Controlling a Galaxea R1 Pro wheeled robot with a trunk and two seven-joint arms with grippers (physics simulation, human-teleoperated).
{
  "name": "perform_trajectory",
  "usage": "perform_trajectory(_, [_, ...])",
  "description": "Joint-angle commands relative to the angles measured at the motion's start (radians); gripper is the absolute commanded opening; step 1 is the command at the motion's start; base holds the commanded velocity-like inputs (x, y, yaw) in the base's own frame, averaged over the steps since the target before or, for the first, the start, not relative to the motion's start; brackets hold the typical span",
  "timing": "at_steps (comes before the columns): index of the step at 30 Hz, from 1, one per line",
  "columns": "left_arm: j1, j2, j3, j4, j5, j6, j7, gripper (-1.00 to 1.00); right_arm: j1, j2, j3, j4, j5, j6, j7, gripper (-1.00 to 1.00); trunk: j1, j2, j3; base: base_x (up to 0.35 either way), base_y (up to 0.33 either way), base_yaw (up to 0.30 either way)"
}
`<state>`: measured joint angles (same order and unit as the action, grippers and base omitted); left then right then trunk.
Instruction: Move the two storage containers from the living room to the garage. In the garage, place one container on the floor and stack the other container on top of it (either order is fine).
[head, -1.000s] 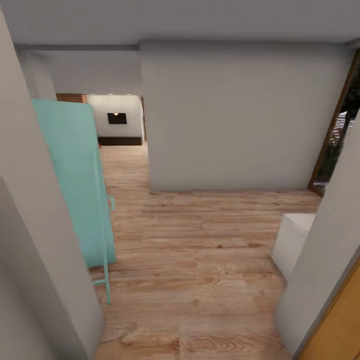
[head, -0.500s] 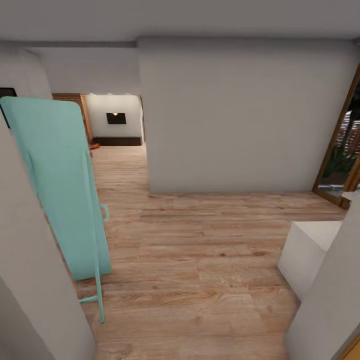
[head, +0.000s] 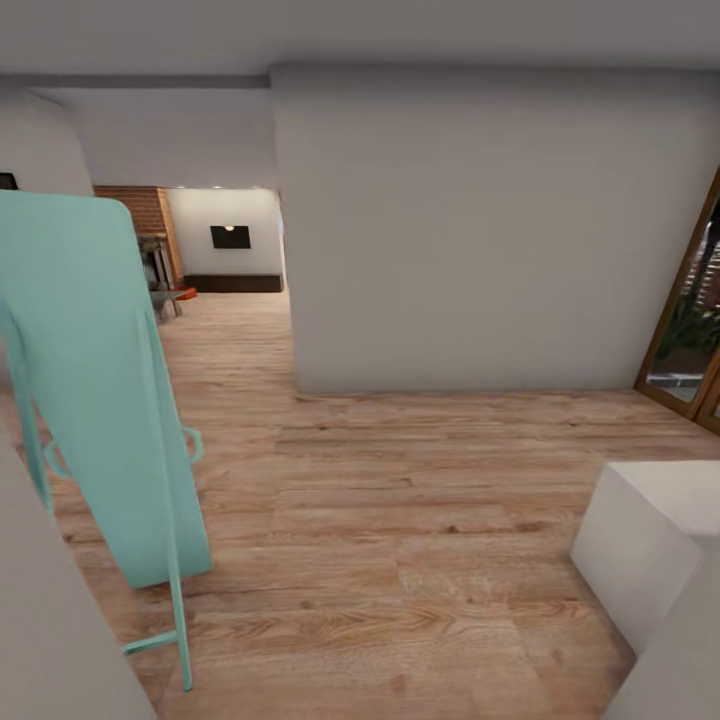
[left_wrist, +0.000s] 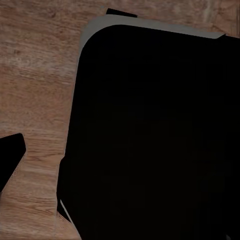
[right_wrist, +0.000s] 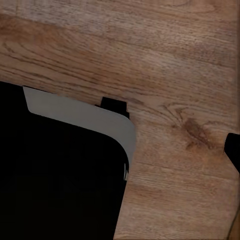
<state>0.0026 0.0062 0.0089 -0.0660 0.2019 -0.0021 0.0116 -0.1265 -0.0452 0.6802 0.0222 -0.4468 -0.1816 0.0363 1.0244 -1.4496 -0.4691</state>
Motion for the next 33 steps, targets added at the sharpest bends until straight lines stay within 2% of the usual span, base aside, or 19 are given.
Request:
perform_trajectory(1, [0.0, 0.0, 0.0, -0.001, 0.006, 0.0, 0.001, 1.0, -0.001, 0.001, 0.008, 0.002, -0.01, -0.005, 0.004, 1.0, 0.001, 0.0, -0.001, 0.322, 0.0, 0.0])
perform_trajectory(33, [0.0, -0.001, 0.002, -0.001, 0.005, -0.009, 0.004, 1.0, -0.001, -0.008, 0.006, 0.008, -0.011, 0.001, 0.004, 1.0, 0.001, 0.0, -0.001, 0.322, 0.0, 0.0])
